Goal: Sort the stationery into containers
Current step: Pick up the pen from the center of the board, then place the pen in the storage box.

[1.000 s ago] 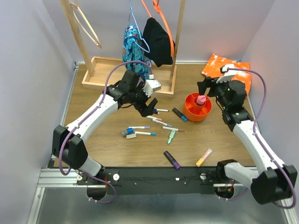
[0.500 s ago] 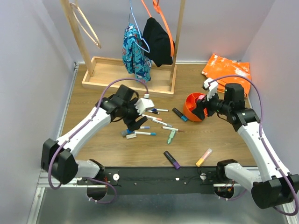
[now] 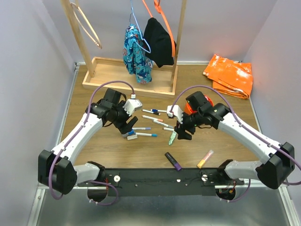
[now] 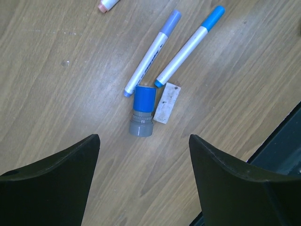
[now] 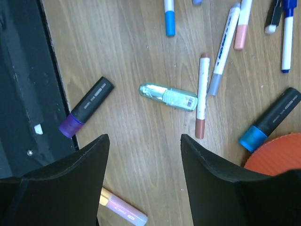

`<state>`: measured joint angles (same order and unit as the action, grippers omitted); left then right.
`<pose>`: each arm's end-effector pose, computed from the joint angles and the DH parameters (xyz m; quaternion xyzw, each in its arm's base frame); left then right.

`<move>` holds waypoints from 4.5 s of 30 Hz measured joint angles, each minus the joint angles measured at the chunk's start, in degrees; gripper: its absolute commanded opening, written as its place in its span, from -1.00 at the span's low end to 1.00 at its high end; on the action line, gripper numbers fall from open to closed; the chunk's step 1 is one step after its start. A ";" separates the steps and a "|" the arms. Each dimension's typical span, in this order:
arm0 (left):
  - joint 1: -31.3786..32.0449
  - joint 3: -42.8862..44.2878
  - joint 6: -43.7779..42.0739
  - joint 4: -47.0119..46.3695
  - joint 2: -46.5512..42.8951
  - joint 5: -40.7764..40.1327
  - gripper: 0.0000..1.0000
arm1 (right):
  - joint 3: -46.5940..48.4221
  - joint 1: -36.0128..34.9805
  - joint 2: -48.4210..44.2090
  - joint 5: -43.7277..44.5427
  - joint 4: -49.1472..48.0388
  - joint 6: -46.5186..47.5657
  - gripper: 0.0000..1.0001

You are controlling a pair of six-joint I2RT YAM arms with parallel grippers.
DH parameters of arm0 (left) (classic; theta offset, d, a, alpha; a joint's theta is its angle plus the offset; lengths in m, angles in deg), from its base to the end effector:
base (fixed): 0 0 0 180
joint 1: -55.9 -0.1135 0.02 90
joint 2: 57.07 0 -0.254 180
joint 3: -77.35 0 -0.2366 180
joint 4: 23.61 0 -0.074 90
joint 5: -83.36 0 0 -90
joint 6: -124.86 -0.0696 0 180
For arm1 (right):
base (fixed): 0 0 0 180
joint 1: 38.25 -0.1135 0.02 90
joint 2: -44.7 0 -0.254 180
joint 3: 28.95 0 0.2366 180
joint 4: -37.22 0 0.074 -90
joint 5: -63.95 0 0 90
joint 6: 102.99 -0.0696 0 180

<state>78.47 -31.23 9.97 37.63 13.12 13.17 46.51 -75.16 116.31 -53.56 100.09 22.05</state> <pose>0.2127 -0.1140 0.2367 0.4237 0.8532 -0.1610 0.2582 0.1772 0.1733 0.2540 -0.6013 0.7202 0.2333 0.2556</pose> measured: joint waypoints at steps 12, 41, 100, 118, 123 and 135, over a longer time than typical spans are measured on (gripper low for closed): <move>16.02 0.22 -5.64 0.07 -3.48 6.69 0.55 | 3.58 6.78 -1.88 10.80 -10.47 -24.06 0.46; 47.41 23.78 -28.98 -0.63 38.56 8.70 0.33 | 14.88 35.65 -6.64 25.44 -13.88 -40.89 0.73; 20.55 45.38 19.78 -50.93 46.47 18.58 -1.00 | 12.04 36.26 -2.67 22.75 -20.35 -45.51 0.72; 20.24 45.13 30.05 -63.65 55.91 21.11 -1.00 | 9.81 38.49 -2.82 22.62 -20.76 -45.07 0.72; 20.13 45.18 30.05 -64.54 57.70 21.09 -1.00 | 9.18 38.51 -2.82 22.08 -21.55 -45.07 0.72; 19.43 47.01 29.31 -65.26 60.50 20.92 0.07 | 5.86 38.51 -2.84 21.59 -22.03 -45.07 0.72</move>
<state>97.90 15.78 39.28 -27.63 73.62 34.09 52.37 -36.64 113.47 -31.97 78.06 -23.02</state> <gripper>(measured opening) 0.484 0.863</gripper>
